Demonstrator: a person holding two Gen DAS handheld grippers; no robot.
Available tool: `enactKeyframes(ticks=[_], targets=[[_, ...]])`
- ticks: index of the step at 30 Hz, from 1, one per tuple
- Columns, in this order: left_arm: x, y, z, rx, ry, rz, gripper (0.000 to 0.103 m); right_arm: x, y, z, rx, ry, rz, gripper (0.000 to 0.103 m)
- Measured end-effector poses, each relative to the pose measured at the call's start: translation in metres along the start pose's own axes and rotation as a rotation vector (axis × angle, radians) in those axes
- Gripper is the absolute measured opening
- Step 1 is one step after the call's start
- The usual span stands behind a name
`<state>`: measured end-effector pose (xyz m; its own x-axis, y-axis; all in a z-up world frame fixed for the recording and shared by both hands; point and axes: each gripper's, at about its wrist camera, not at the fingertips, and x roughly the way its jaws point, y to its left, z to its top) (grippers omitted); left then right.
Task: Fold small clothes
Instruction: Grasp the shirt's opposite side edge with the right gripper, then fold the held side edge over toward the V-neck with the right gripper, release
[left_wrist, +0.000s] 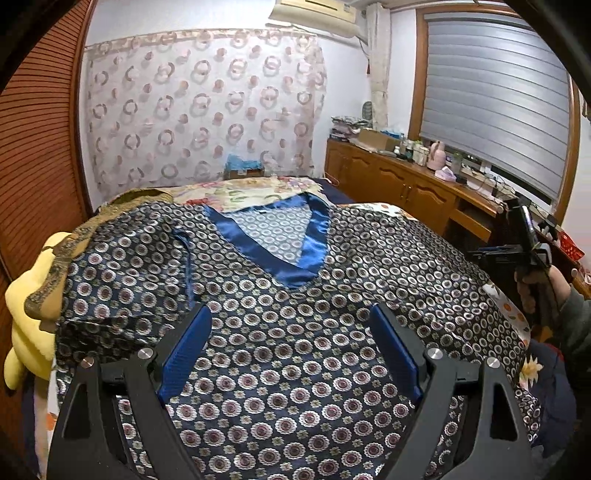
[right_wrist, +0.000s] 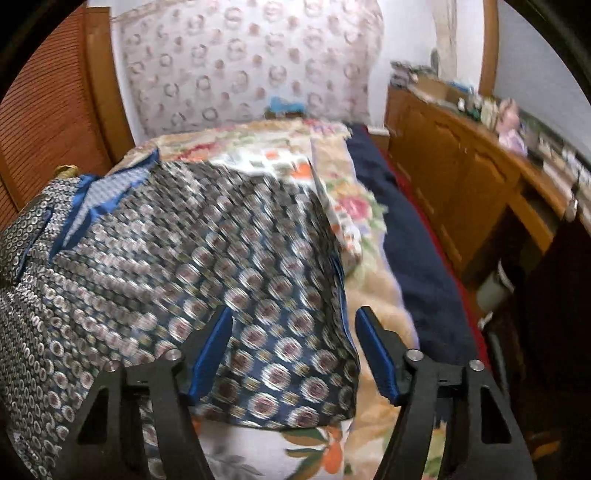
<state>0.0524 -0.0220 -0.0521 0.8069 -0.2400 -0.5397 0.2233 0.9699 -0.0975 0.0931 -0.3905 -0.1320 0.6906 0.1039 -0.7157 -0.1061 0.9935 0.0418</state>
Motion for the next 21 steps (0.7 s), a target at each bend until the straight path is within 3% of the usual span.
enactKeyframes(ticks=[7,10,15,21], targets=[[0.006,-0.006,-0.003,0.008,0.026,-0.013,0.088,0.008,-0.018,-0.009,0.055,0.053,0.066,0.055],[0.006,-0.007,-0.003,0.007,0.027,-0.017,0.088,0.003,-0.027,-0.013,0.052,0.049,0.104,0.033],[0.009,-0.005,-0.006,-0.004,0.038,-0.019,0.088,-0.009,-0.021,-0.009,0.001,0.038,0.008,0.005],[0.011,-0.002,-0.01,-0.017,0.045,-0.024,0.088,-0.029,0.004,-0.008,-0.061,-0.026,-0.032,0.001]])
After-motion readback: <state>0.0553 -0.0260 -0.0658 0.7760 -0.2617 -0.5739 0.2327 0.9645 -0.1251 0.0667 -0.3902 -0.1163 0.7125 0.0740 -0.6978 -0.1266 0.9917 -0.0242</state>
